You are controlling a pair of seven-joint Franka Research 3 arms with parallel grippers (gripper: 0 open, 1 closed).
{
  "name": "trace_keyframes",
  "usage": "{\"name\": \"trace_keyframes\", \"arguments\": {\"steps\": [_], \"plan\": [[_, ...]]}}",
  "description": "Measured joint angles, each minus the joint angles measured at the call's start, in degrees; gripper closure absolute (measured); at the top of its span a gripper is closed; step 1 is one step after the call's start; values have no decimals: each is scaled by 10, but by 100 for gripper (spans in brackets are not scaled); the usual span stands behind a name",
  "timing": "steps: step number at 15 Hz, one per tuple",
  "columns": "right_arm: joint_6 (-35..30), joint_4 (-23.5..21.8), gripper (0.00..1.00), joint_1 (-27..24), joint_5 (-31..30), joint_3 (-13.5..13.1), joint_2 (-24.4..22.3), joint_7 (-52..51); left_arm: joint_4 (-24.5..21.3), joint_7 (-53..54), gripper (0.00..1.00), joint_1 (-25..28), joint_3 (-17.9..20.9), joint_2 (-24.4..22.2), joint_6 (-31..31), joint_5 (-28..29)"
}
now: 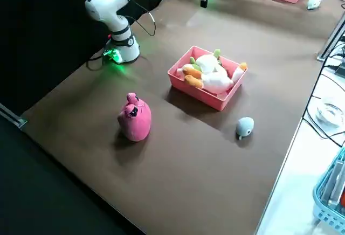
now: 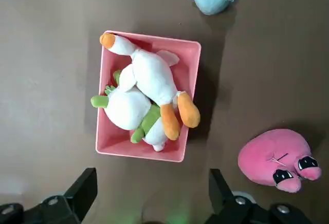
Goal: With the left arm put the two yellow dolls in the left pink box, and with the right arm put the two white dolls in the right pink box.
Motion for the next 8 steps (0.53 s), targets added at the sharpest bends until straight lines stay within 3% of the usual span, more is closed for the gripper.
{"name": "trace_keyframes", "arguments": {"steps": [3, 8], "plan": [[1, 0, 4, 0, 0, 0, 0, 0, -1, -6, 0, 0, -13, -12, -21, -1], [7, 0, 4, 0, 0, 2, 0, 0, -1, -6, 0, 1, -13, -71, -38, -7]]}}
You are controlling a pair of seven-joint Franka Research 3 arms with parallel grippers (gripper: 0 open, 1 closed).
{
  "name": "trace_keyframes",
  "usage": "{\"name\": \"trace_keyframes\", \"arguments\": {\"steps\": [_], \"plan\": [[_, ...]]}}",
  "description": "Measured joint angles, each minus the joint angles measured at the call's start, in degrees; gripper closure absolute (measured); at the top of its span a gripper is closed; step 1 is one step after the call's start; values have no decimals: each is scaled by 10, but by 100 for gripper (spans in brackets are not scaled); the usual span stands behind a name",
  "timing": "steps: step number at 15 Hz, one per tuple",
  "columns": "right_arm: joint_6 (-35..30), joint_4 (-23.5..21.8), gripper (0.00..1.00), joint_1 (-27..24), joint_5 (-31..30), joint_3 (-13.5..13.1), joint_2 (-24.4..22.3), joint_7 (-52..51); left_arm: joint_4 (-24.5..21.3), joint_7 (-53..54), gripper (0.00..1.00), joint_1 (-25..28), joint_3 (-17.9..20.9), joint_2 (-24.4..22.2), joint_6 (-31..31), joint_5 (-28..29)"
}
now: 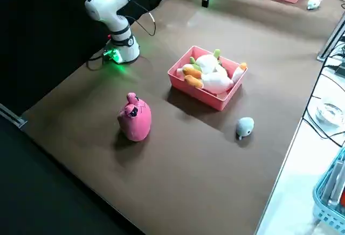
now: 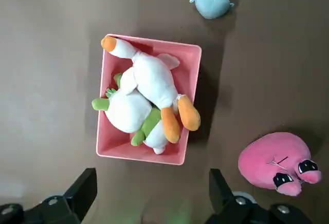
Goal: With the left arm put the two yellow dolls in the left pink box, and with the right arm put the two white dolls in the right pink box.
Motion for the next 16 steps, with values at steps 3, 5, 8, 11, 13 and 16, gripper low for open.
{"name": "trace_keyframes", "arguments": {"steps": [3, 5, 8, 11, 13, 16], "plan": [[0, 0, 4, 0, 0, 0, 0, 0, -1, 0, 0, 0, 0, -5, 0, -24], [0, 0, 4, 0, 0, 0, 0, 0, -1, 0, 0, 2, 0, -5, 0, -28], [0, 0, 4, 0, 0, 0, 0, 0, -2, 0, 0, 9, 2, -7, -4, -39], [14, 0, 4, 0, 1, 0, 0, 0, -3, 0, 0, 2, 20, -17, -15, -65], [21, 0, 4, 0, 2, 0, 0, 0, -9, 0, 0, -36, 66, -32, -18, -75], [22, 0, 4, -1, 2, -1, 0, 0, -24, 10, 0, -88, 138, -55, -20, -113]]}}
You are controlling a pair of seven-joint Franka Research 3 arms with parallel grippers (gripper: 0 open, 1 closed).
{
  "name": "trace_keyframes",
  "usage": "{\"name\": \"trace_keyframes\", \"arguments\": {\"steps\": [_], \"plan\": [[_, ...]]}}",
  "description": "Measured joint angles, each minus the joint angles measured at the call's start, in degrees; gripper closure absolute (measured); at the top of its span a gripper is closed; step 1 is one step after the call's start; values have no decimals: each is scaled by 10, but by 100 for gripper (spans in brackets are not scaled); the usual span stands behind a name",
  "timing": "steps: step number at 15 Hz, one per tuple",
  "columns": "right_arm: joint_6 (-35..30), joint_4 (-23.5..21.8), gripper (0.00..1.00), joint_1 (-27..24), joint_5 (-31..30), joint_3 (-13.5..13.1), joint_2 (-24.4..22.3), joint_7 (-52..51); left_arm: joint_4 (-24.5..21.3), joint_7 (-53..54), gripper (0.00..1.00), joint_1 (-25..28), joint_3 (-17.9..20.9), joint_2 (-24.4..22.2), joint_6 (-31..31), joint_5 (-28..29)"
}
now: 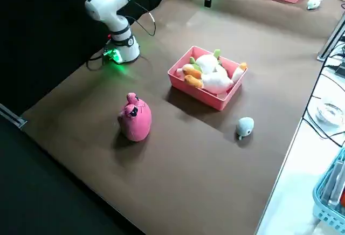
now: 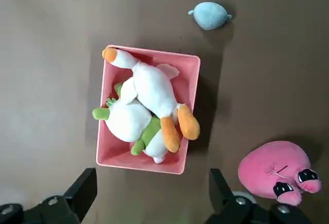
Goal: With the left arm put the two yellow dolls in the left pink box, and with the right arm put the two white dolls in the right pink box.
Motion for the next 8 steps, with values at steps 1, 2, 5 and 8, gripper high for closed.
{"name": "trace_keyframes", "arguments": {"steps": [1, 2, 5, 8], "plan": [[0, 0, 4, 0, 0, 0, 0, 0, -4, 16, 0, -15, 24, -6, 0, -7], [0, 0, 4, 0, 0, -1, 0, 0, -9, 28, 0, -32, 50, -13, 0, -9], [1, 0, 4, 0, 0, 0, 0, 0, -30, 39, 0, -63, 94, -37, 0, -10], [2, 0, 4, 0, 0, 0, 0, 0, -87, 40, 0, -70, 96, -80, 37, -10]]}}
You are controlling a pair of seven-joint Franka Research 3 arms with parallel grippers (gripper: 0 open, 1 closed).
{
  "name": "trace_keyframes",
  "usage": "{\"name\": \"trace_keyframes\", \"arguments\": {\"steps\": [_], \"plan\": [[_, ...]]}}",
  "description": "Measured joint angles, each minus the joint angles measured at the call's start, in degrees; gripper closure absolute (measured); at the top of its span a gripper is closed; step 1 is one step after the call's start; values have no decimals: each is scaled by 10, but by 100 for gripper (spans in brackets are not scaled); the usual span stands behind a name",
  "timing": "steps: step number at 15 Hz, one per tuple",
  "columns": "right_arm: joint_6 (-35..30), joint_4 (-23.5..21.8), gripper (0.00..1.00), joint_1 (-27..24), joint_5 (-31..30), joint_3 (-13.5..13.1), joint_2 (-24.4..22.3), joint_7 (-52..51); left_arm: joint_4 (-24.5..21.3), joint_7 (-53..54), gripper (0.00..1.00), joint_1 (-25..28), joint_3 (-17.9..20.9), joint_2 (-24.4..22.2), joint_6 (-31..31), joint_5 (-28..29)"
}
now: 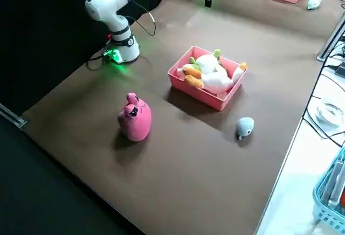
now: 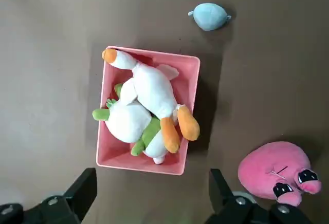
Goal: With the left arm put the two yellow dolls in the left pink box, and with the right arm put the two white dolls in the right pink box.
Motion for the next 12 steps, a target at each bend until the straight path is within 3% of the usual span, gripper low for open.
{"name": "trace_keyframes", "arguments": {"steps": [3, 12], "plan": [[0, 0, 4, 0, 0, 0, 0, 0, -25, 0, 0, -2, -1, -19, 9, 0], [0, 0, 4, 0, 0, 0, 0, 0, -33, -2, 0, -2, -9, -23, 19, -1]]}}
